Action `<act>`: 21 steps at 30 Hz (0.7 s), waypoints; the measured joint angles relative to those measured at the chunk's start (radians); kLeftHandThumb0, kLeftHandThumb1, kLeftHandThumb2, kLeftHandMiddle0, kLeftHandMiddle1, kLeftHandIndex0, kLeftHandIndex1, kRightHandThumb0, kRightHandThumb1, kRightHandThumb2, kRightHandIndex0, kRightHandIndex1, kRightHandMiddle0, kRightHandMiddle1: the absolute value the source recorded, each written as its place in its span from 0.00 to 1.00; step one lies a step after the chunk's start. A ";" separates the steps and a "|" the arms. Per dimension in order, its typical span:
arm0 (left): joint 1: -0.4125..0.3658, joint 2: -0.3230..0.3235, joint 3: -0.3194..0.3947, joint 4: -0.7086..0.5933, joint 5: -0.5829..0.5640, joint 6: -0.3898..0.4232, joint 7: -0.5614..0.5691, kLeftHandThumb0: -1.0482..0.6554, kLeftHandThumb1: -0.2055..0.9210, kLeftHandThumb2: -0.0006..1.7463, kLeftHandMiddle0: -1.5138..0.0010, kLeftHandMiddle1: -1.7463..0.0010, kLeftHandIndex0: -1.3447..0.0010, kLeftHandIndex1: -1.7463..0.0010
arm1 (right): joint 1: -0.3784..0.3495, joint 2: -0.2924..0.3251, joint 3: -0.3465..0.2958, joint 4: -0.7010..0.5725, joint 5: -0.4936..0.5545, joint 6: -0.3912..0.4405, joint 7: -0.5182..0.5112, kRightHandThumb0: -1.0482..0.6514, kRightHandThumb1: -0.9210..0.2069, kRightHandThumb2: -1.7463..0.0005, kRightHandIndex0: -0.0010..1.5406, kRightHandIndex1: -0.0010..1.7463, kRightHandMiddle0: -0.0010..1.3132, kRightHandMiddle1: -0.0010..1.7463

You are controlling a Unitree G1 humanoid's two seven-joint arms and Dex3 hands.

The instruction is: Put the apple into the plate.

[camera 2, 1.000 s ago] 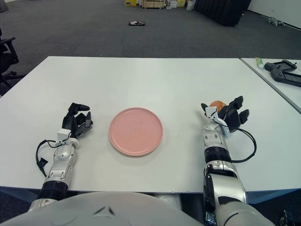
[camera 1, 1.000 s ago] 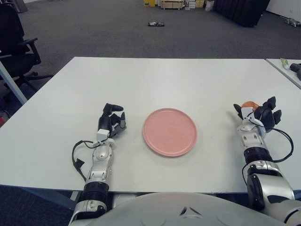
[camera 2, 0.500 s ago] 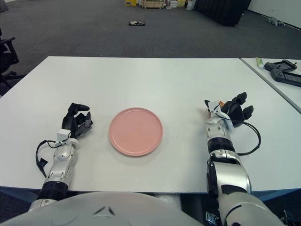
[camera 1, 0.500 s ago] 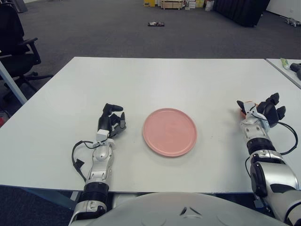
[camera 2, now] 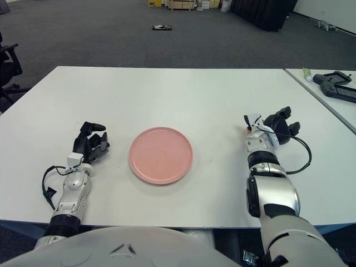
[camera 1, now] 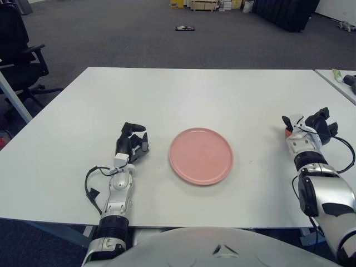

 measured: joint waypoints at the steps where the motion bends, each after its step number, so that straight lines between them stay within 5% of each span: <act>1: 0.001 0.000 0.000 -0.002 0.000 0.003 0.000 0.39 0.75 0.53 0.51 0.00 0.72 0.00 | -0.006 -0.002 0.006 0.010 0.000 0.005 0.006 0.27 0.38 0.50 0.04 0.11 0.00 0.28; 12: 0.012 -0.001 -0.001 -0.016 0.003 0.009 0.009 0.39 0.75 0.52 0.52 0.00 0.73 0.00 | -0.036 -0.012 0.075 0.056 -0.002 0.020 0.062 0.31 0.41 0.46 0.00 0.33 0.00 0.39; 21: 0.012 0.000 -0.002 -0.016 0.003 0.008 0.010 0.39 0.75 0.53 0.51 0.00 0.72 0.00 | -0.054 -0.014 0.127 0.089 -0.006 0.004 0.142 0.37 0.46 0.39 0.06 0.62 0.00 0.62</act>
